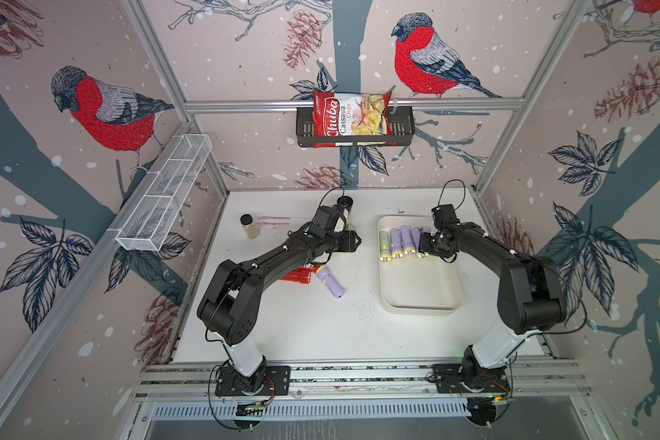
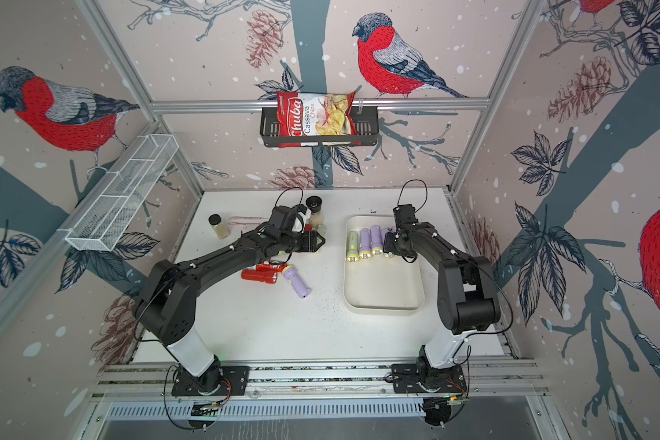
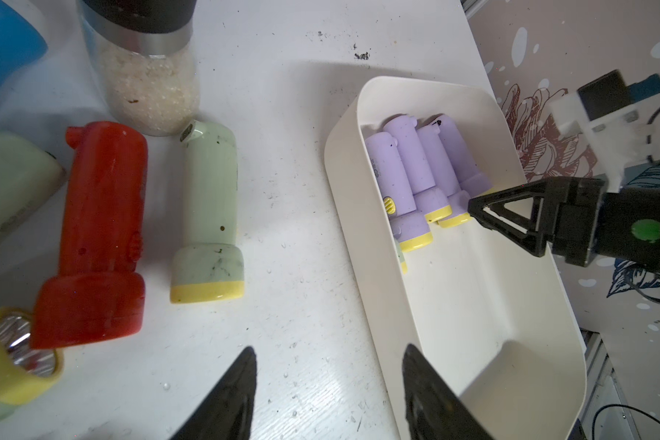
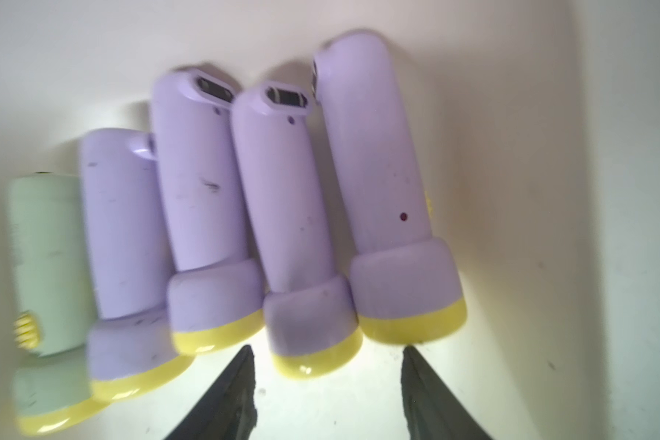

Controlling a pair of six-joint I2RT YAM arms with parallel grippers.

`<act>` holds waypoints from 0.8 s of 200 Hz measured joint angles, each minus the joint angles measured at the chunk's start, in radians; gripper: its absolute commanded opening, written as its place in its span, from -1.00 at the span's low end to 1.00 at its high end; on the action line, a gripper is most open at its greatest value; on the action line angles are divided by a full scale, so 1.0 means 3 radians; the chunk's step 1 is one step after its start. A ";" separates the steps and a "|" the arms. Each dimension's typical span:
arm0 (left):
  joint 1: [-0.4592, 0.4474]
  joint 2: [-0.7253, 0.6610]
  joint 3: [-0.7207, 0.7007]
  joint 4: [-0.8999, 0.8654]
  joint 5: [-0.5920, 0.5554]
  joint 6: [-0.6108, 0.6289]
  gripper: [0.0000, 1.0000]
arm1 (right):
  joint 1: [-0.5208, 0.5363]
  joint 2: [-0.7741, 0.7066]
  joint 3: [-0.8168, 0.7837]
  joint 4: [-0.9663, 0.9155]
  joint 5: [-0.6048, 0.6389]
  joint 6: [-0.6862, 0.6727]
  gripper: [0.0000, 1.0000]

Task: Put the flashlights into the storage boxes
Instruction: Pick up the flashlight from the center of the board.

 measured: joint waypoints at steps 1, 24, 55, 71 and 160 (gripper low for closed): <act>0.0000 -0.0005 -0.0003 0.0000 0.0000 0.0000 0.21 | 0.0001 -0.0006 0.0001 -0.0003 0.0000 0.0000 0.23; 0.0000 -0.0111 -0.0083 0.0004 -0.0003 -0.0014 0.21 | 0.0084 -0.0209 0.0018 -0.0114 0.0005 0.0000 0.22; -0.0001 -0.0309 -0.0219 0.0000 -0.0009 -0.0036 0.21 | 0.0348 -0.0483 0.0089 -0.0270 0.0032 0.0019 0.22; -0.0001 -0.0441 -0.0308 0.0003 -0.0013 -0.0039 0.21 | 0.0547 -0.0570 0.0144 -0.0329 0.0056 0.0079 0.23; 0.0081 -0.1344 -0.1156 -0.0022 -0.0184 -0.0245 0.22 | 0.1849 -0.0355 0.0463 -0.0336 0.0079 0.0566 0.23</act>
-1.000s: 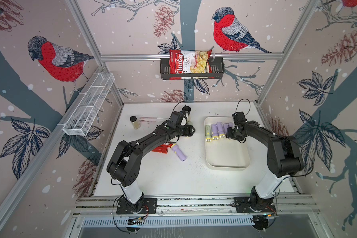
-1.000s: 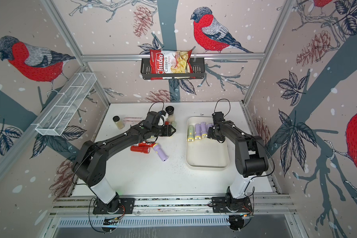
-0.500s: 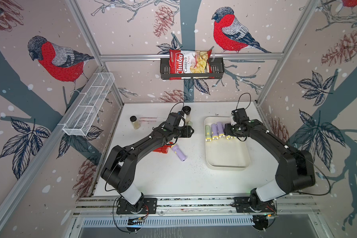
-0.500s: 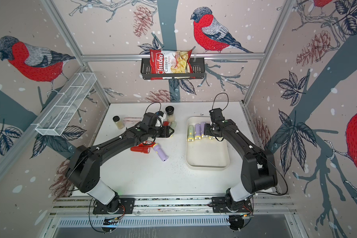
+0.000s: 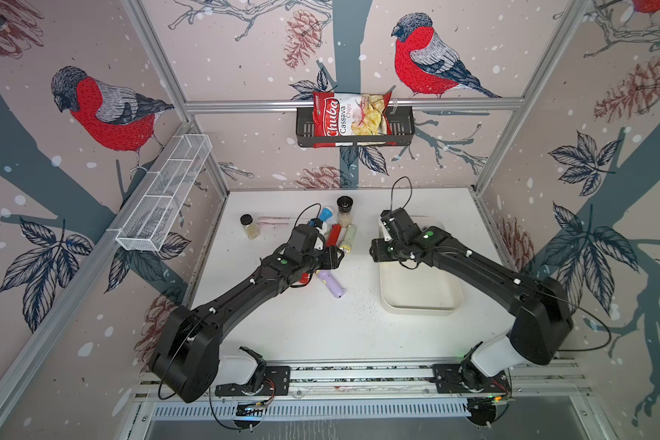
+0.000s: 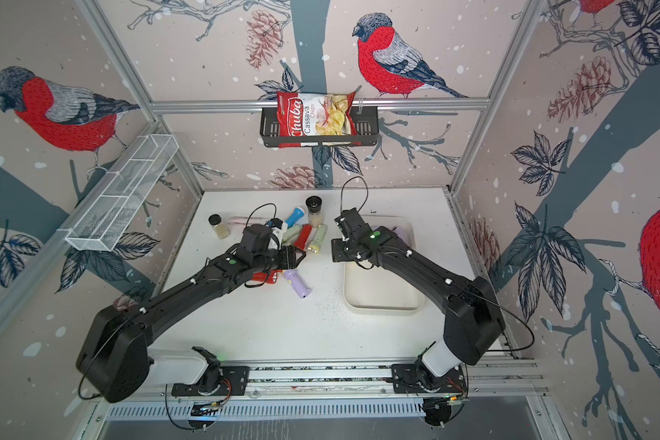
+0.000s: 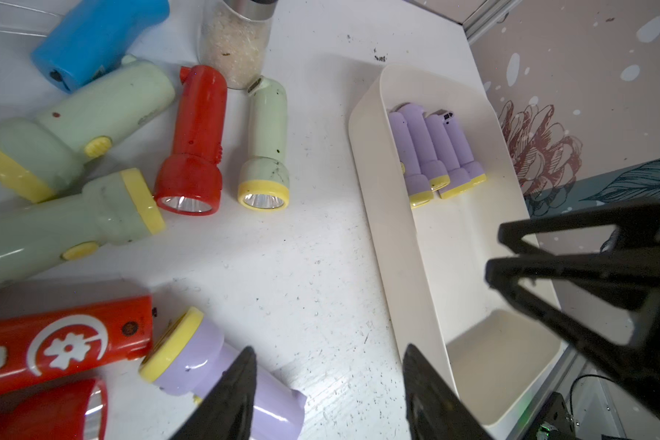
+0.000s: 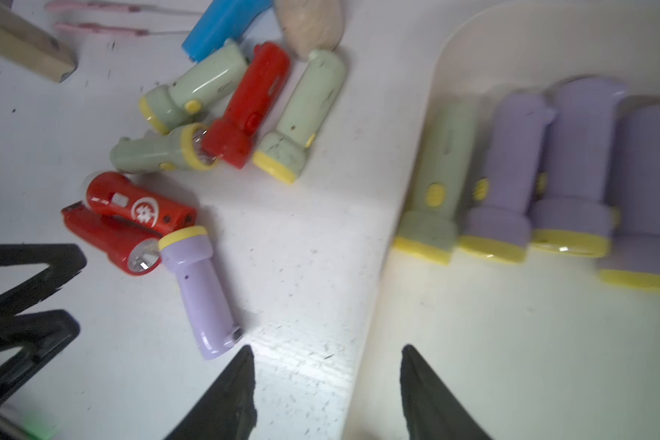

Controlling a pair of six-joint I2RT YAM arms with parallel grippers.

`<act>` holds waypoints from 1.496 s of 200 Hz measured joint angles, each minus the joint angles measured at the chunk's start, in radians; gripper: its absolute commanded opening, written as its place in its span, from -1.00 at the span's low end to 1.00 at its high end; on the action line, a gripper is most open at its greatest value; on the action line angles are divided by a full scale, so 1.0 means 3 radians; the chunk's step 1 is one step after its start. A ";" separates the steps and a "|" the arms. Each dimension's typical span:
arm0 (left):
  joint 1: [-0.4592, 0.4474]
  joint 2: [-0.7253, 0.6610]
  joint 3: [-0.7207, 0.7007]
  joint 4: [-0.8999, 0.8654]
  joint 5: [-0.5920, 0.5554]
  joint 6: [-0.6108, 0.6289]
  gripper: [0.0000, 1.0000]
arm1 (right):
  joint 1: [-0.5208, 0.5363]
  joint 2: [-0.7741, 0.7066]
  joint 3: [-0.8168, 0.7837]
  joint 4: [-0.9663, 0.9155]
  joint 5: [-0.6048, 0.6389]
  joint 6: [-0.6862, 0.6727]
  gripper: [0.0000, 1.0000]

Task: Put the flashlights into the storage boxes
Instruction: Pick up the flashlight from the center of the board.

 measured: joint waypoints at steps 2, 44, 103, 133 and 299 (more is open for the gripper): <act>0.0005 -0.0025 -0.0023 -0.0003 0.0000 -0.0023 0.22 | 0.0025 0.0020 0.0010 0.0004 0.0000 0.0013 0.23; 0.0128 -0.0596 -0.0453 -0.0050 -0.0266 -0.0186 0.22 | 0.0408 0.0556 0.0346 -0.0018 -0.0108 0.0083 0.24; 0.0732 -0.1356 -0.0998 -0.0178 -0.0320 -0.0383 0.22 | 0.0706 0.1330 0.0999 -0.0173 -0.0338 0.0014 0.24; 0.1034 -0.1577 -0.1172 -0.0201 -0.0202 -0.0422 0.22 | 0.0793 0.1592 0.1184 -0.0262 -0.0412 -0.0061 0.24; 0.1147 -0.1606 -0.1213 -0.0257 -0.0083 -0.0381 0.22 | 0.0852 0.1932 0.1127 -0.0365 -0.0402 -0.0228 -0.19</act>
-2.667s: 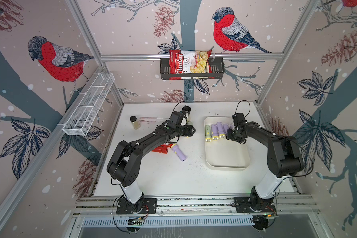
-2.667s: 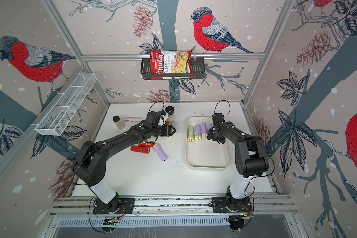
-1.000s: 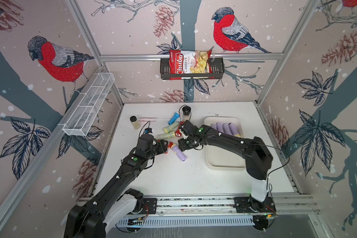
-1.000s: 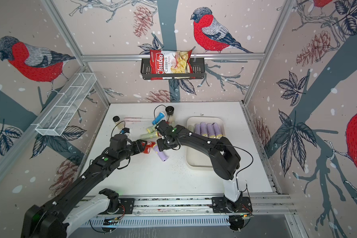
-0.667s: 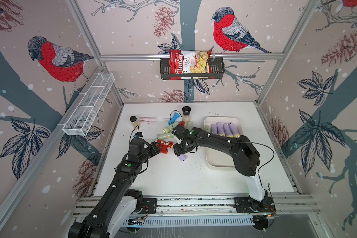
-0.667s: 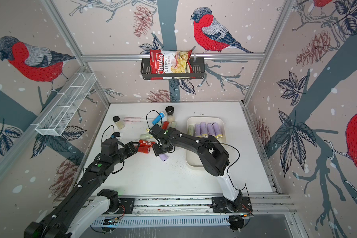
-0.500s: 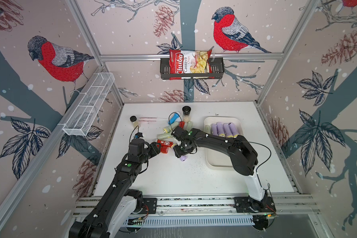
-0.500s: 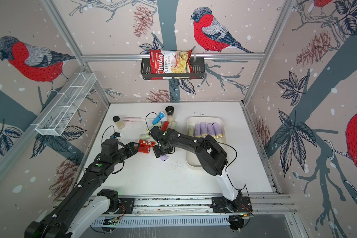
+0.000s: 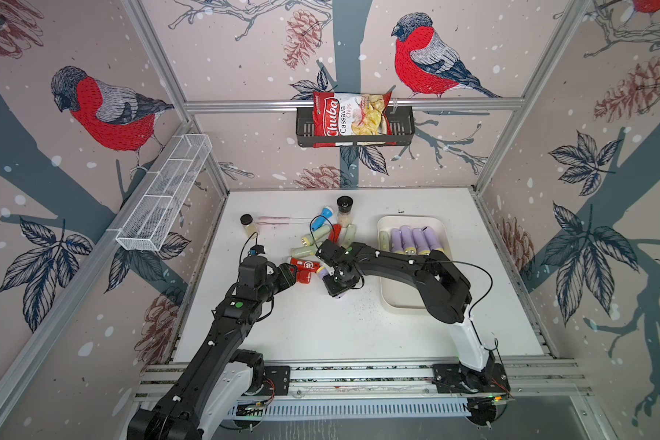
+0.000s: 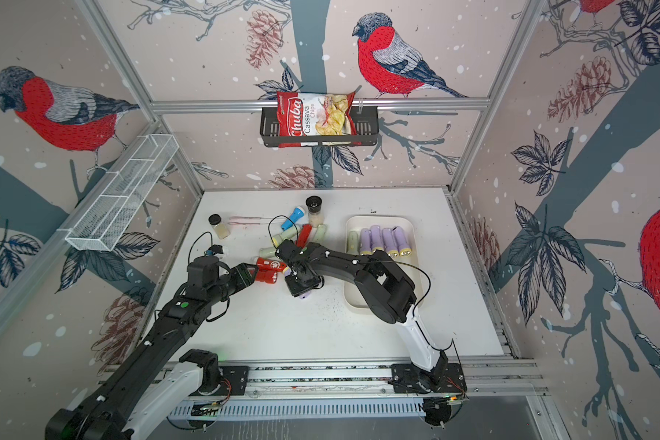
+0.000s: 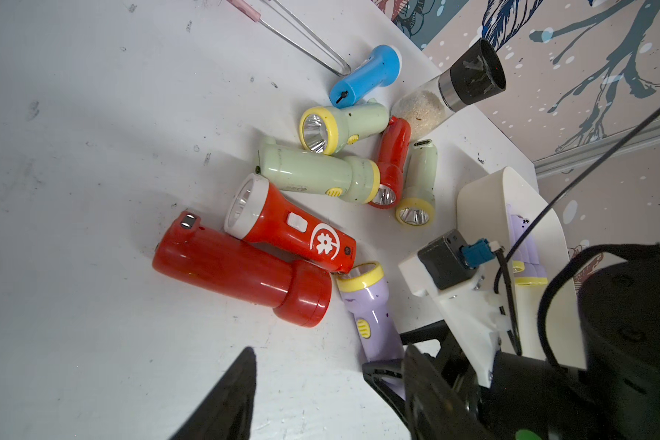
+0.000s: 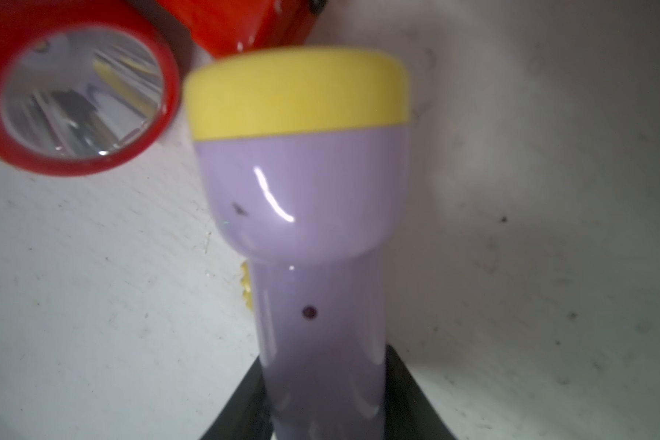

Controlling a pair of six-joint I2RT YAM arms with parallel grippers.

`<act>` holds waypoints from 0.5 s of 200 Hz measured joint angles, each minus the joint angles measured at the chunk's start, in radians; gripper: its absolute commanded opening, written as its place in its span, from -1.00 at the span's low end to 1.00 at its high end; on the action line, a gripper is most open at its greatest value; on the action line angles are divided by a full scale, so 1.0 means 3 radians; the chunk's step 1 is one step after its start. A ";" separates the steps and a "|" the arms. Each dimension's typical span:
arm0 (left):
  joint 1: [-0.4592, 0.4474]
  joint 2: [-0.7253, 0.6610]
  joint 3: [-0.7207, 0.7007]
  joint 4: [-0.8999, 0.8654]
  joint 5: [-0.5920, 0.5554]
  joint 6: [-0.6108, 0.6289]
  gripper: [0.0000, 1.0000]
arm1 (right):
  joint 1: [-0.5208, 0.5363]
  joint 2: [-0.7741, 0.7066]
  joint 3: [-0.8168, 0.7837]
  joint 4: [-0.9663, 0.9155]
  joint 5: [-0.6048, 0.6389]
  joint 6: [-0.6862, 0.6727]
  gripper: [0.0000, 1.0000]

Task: Put the flashlights into the storage boxes
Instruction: Pick up the flashlight from the center of the board.

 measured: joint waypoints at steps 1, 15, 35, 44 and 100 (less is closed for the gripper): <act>0.0000 0.0000 0.0000 0.0000 0.0000 0.0000 0.22 | 0.0000 -0.0004 -0.0004 0.0000 0.0000 0.0000 -0.19; 0.0000 0.0014 0.0000 0.0006 0.0013 0.0019 0.22 | 0.0001 -0.0043 -0.0034 -0.0003 0.0001 0.0001 -0.24; 0.0000 0.0066 0.0000 0.0022 0.0075 0.0032 0.20 | -0.0001 -0.0167 -0.0134 0.0028 0.0023 0.0009 -0.30; -0.0001 0.0107 0.0008 0.0036 0.0109 0.0055 0.18 | -0.0008 -0.0256 -0.0207 0.0057 0.0025 0.0014 -0.31; -0.0379 0.0482 0.0323 0.0184 0.0144 0.0170 0.16 | -0.0215 -0.1087 -0.0834 0.0468 -0.0140 0.0291 -0.34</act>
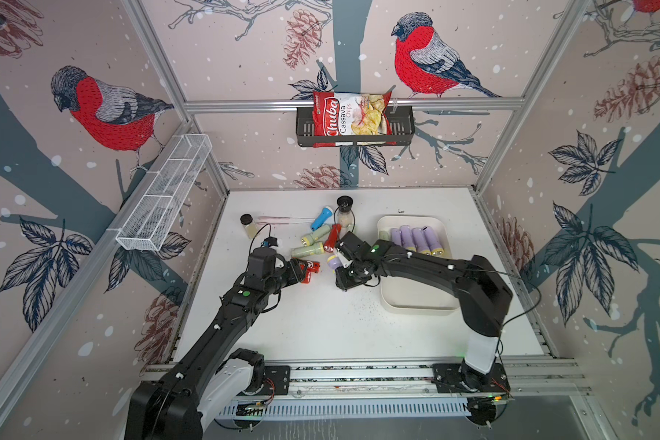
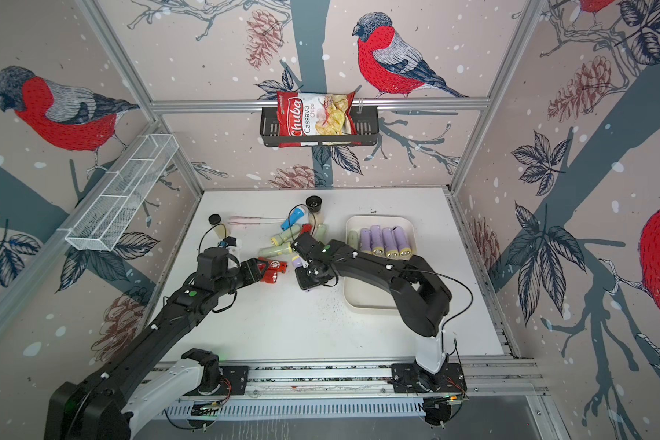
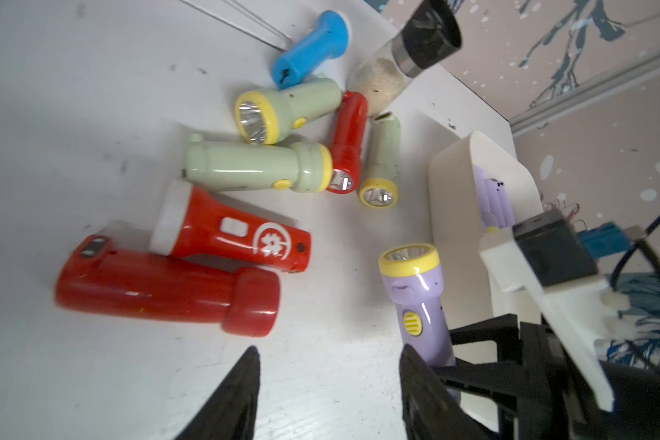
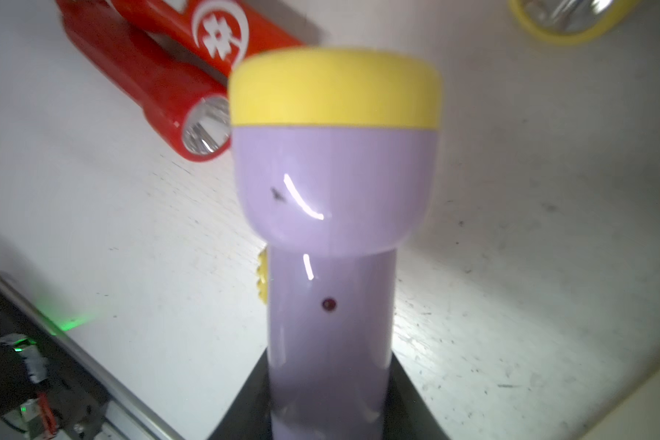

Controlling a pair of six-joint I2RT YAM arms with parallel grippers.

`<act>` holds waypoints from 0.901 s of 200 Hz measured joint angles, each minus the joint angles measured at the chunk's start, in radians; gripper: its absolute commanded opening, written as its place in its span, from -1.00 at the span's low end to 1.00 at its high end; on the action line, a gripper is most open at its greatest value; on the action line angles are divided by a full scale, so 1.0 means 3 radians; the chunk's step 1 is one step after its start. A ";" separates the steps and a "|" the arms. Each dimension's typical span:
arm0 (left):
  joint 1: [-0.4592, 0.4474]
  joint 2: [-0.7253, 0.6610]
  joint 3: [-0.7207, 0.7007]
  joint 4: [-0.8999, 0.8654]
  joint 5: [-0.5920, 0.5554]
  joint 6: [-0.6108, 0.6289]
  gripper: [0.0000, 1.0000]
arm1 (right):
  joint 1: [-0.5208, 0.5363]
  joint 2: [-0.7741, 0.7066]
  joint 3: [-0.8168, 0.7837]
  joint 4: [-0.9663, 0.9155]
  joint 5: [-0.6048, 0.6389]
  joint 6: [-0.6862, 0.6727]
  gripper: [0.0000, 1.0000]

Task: Put the flashlights into the storage boxes
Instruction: Pick up the flashlight from the center of the board, then place the flashlight at the storage box.

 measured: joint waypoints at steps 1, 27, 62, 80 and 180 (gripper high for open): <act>-0.0008 0.0006 0.0004 0.0003 -0.0001 0.0000 0.16 | -0.0005 -0.0011 -0.0006 0.0004 -0.0001 0.0001 -0.34; -0.0296 0.0298 0.0148 0.0167 -0.0076 -0.0001 0.16 | -0.0212 -0.0488 -0.0290 0.0142 -0.0088 0.0079 -0.35; -0.0727 0.0689 0.0369 0.0337 -0.0184 -0.0005 0.16 | -0.0717 -0.1171 -0.0820 0.0273 -0.0175 0.0097 -0.35; -0.0960 0.0954 0.0551 0.0436 -0.0235 -0.0004 0.16 | -0.1099 -0.1495 -0.1139 0.0291 -0.0289 0.0094 -0.35; -0.1470 0.1881 0.1068 0.0796 -0.0229 -0.0042 0.17 | -0.1971 -0.2050 -0.2110 0.0281 -0.0881 -0.0008 -0.33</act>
